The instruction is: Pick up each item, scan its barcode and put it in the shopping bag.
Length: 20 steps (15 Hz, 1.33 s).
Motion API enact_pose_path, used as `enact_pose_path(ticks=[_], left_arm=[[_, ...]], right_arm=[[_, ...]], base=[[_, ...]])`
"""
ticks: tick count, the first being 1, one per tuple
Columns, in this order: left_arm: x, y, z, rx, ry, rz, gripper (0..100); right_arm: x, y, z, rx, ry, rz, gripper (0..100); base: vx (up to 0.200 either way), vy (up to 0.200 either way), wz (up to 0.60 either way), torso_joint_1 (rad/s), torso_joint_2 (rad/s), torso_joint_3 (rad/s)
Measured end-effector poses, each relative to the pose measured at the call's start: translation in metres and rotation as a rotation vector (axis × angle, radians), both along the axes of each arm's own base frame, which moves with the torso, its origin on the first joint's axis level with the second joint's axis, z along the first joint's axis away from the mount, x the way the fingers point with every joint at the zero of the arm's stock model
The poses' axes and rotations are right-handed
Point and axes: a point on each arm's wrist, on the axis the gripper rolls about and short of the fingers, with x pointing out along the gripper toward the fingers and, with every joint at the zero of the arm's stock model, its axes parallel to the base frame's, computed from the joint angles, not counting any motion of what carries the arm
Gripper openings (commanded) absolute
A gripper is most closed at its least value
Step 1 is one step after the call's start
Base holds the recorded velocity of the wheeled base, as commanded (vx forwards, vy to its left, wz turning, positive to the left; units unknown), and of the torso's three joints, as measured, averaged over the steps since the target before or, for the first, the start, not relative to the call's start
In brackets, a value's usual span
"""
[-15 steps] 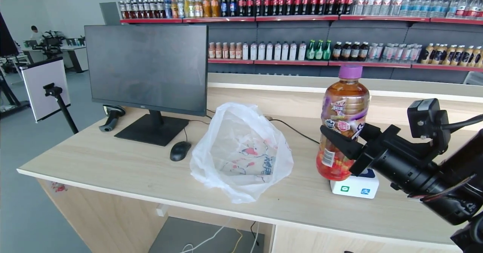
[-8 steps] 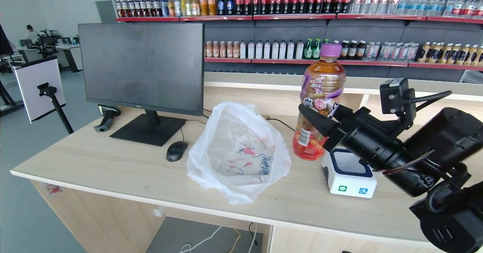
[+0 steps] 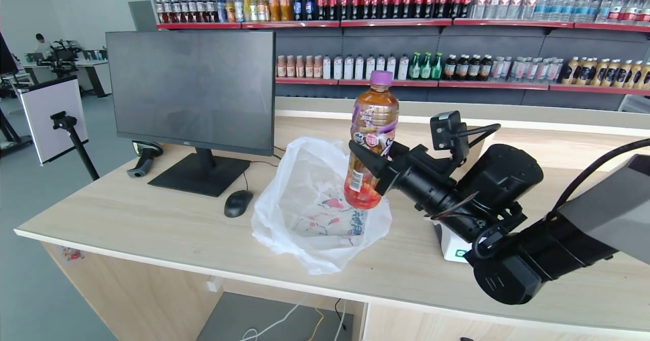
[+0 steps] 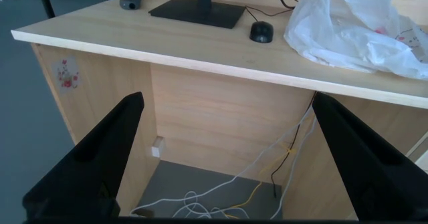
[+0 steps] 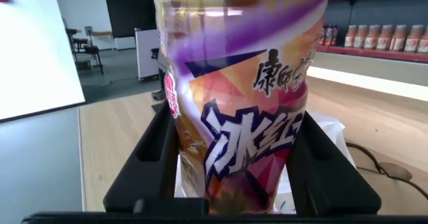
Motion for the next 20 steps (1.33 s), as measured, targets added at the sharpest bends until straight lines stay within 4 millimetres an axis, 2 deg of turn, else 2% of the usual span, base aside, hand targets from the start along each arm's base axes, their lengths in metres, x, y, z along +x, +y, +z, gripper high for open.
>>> enact_pose_path(ticks=[5,14,20], left_arm=[[0.0,0.0,0.0,0.0,0.0,0.0,100],[0.0,0.0,0.0,0.0,0.0,0.0,100],[0.0,0.0,0.0,0.0,0.0,0.0,100]], right_arm=[[0.024,0.014,-0.021,-0.005,0.018,0.004,0],[0.075,0.039,-0.045,0.046,-0.04,0.056,0],[0.088,0.043,-0.057,0.043,-0.047,0.125,0]], base=[[0.0,0.0,0.0,0.0,0.0,0.0],[0.0,0.0,0.0,0.0,0.0,0.0],[0.0,0.0,0.0,0.0,0.0,0.0]])
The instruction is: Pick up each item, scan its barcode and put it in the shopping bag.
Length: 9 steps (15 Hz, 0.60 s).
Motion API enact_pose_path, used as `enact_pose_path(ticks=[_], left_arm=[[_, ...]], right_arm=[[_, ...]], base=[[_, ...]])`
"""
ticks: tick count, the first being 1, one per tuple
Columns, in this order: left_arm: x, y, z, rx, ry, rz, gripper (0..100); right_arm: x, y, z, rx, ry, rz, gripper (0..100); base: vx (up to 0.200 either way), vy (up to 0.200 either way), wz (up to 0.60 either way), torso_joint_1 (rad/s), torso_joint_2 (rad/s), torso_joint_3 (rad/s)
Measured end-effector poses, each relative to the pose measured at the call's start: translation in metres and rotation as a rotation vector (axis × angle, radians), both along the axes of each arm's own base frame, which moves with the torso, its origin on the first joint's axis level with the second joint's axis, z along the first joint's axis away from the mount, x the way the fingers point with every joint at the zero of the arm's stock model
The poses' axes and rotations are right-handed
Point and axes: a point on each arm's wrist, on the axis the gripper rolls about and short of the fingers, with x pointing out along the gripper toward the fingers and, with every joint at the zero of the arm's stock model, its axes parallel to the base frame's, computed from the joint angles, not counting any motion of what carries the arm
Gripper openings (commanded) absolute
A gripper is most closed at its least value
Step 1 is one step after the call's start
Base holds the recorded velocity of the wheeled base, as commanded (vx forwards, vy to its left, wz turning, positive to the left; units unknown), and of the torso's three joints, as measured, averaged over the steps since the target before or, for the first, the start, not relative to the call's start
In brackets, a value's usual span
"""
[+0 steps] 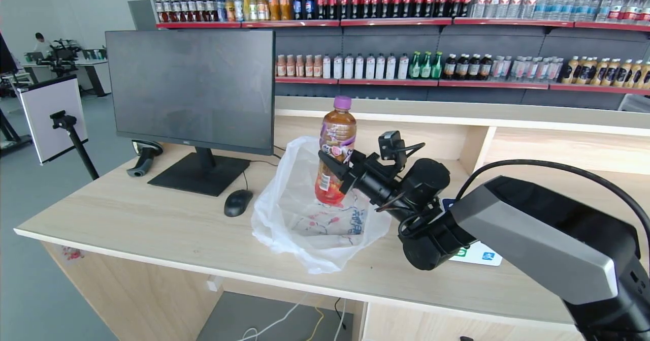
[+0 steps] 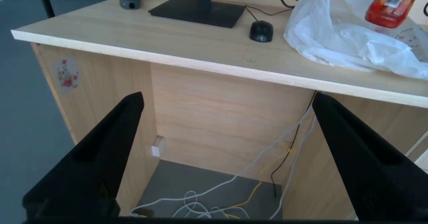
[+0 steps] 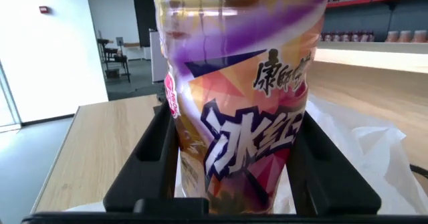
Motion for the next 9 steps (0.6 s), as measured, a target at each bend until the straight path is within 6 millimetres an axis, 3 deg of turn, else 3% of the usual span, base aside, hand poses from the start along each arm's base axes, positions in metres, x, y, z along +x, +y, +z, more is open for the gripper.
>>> enact_pose_path(ticks=[9], left_arm=[[0.0,0.0,0.0,0.0,0.0,0.0,100]], right_arm=[[0.008,-0.007,-0.019,-0.03,0.024,-0.035,0]], base=[[0.0,0.0,0.0,0.0,0.0,0.0]])
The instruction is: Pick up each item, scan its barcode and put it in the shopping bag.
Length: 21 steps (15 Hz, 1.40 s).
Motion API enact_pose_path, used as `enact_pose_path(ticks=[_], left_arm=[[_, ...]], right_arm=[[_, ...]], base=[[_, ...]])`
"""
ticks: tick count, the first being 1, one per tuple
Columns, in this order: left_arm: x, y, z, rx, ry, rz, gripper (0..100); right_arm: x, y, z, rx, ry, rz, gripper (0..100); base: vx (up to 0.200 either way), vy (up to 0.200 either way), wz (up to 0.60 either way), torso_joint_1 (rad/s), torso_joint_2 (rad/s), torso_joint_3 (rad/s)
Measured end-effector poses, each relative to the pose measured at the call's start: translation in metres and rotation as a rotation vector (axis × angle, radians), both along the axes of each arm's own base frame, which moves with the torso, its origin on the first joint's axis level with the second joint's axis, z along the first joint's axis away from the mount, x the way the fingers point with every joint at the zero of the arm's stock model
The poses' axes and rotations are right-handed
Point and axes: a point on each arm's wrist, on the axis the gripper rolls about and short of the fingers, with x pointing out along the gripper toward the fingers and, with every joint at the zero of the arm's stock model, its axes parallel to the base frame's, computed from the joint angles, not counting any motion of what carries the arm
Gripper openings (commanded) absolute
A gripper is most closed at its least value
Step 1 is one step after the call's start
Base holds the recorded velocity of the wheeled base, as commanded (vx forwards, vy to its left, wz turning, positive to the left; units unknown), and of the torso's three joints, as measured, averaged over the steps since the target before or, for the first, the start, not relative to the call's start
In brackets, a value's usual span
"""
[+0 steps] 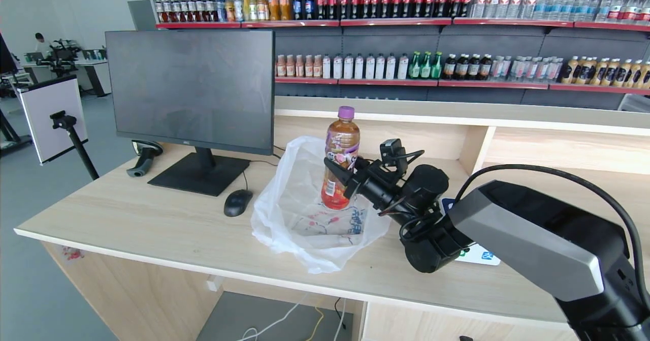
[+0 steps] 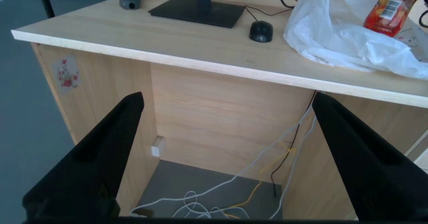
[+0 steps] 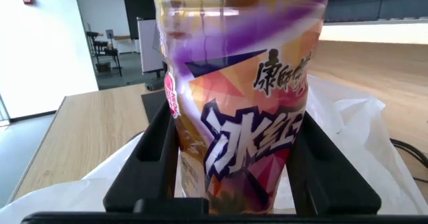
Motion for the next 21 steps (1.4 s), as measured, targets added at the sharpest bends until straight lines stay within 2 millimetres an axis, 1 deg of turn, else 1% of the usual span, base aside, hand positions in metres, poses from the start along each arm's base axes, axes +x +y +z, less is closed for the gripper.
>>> enact_pose_path(ticks=[3,5,9,17,21], left_arm=[[0.0,0.0,0.0,0.0,0.0,0.0,100],[0.0,0.0,0.0,0.0,0.0,0.0,100],[0.0,0.0,0.0,0.0,0.0,0.0,100],[0.0,0.0,0.0,0.0,0.0,0.0,100],[0.0,0.0,0.0,0.0,0.0,0.0,100]], right_arm=[[0.004,-0.003,-0.006,-0.006,0.002,-0.049,0],[0.007,-0.005,-0.009,0.009,0.012,-0.123,0],[0.011,-0.011,-0.013,-0.033,-0.025,-0.169,0],[0.012,-0.013,-0.028,-0.07,-0.013,-0.179,0],[0.012,-0.012,-0.032,-0.073,-0.009,-0.176,0]], base=[[0.0,0.0,0.0,0.0,0.0,0.0],[0.0,0.0,0.0,0.0,0.0,0.0],[0.0,0.0,0.0,0.0,0.0,0.0],[0.0,0.0,0.0,0.0,0.0,0.0],[0.0,0.0,0.0,0.0,0.0,0.0]])
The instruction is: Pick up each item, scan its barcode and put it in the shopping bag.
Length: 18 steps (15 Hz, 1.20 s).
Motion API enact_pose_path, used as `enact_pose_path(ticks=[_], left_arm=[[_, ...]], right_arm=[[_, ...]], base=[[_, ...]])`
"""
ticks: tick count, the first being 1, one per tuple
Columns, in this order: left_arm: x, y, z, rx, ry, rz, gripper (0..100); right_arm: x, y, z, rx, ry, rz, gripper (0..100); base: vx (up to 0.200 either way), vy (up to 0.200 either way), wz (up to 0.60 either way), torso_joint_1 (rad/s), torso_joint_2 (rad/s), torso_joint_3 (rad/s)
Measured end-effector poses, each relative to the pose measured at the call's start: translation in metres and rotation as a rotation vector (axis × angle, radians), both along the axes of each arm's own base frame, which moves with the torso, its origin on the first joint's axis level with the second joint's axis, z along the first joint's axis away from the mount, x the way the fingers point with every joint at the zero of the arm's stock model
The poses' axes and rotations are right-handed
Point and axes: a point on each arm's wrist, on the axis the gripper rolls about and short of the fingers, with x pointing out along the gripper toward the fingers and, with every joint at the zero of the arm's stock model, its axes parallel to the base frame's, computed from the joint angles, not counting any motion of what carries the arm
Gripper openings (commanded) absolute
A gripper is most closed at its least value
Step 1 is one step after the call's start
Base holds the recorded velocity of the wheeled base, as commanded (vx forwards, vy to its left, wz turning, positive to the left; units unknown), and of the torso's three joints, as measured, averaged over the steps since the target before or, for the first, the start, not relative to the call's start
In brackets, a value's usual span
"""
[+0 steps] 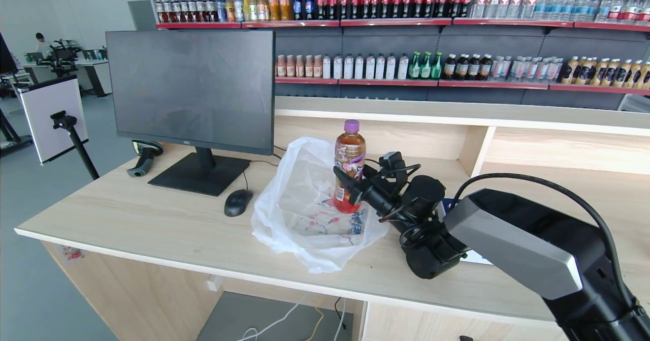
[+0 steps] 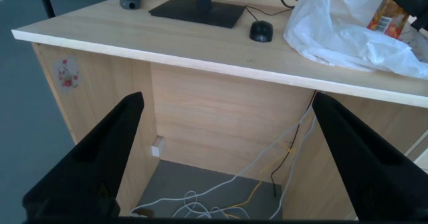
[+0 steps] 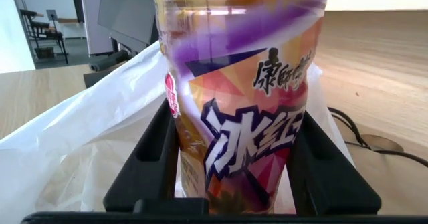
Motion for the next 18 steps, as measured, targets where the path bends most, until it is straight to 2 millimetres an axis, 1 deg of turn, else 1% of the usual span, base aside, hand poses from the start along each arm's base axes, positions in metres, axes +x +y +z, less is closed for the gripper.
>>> enact_pose_path(ticks=[6,13,14,18], left_arm=[[0.0,0.0,0.0,0.0,0.0,0.0,100],[0.0,0.0,0.0,0.0,0.0,0.0,100],[0.0,0.0,0.0,0.0,0.0,0.0,100],[0.0,0.0,0.0,0.0,0.0,0.001,100]], right_arm=[[-0.0019,-0.0007,-0.005,-0.011,0.019,0.0,0],[-0.0021,-0.0008,-0.0058,-0.013,0.023,0.0,0],[-0.0021,-0.0008,-0.0058,-0.013,0.023,0.0,100],[-0.003,-0.0008,-0.0074,-0.016,0.031,-0.001,100]], base=[[0.0,0.0,0.0,0.0,0.0,0.0],[0.0,0.0,0.0,0.0,0.0,0.0],[0.0,0.0,0.0,0.0,0.0,0.0],[0.0,0.0,0.0,0.0,0.0,0.0]])
